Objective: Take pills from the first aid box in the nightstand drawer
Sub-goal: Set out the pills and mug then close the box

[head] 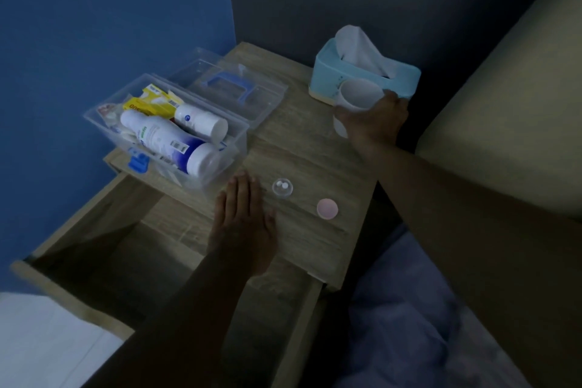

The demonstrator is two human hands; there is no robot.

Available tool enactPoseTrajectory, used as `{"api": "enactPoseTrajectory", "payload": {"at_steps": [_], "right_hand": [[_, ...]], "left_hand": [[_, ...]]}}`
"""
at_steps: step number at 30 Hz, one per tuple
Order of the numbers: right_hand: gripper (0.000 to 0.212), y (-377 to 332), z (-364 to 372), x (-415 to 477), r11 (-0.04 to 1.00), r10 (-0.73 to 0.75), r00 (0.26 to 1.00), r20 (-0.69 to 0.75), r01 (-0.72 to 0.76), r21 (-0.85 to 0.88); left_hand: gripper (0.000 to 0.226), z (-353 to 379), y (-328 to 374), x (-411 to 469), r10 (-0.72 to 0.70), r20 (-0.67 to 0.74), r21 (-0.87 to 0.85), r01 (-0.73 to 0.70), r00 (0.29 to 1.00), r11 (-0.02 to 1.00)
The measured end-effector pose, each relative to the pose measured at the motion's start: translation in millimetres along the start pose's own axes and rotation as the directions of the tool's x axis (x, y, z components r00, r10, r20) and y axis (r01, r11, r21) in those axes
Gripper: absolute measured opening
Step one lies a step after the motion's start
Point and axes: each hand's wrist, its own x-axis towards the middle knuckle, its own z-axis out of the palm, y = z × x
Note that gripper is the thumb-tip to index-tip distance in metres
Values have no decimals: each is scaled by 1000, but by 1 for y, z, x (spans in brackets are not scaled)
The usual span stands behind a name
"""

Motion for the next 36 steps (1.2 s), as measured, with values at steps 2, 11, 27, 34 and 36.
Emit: {"api": "enactPoseTrajectory", "payload": {"at_steps": [2, 11, 27, 34, 36], "right_hand": [[96, -1, 0, 2, 998, 16, 1000, -1, -15, 66], [87, 5, -26, -23, 974, -165, 985, 54, 154, 166], [82, 23, -45, -90, 946, -261, 945, 199, 208, 250], [83, 23, -43, -99, 950, -261, 948, 185, 218, 222], [83, 22, -44, -102, 948, -285, 940, 189, 246, 203]], "left_hand": [[68, -1, 1, 0, -7, 7, -6, 7, 1000, 1000], [67, -4, 2, -1, 0, 8, -13, 0, 1000, 1000], [68, 1, -1, 0, 11, -1, -12, -11, 1000, 1000], [68, 3, -1, 0, 7, -23, -21, -8, 1000, 1000], [69, 3, -1, 0, 6, -26, -30, -7, 1000, 1000]]}}
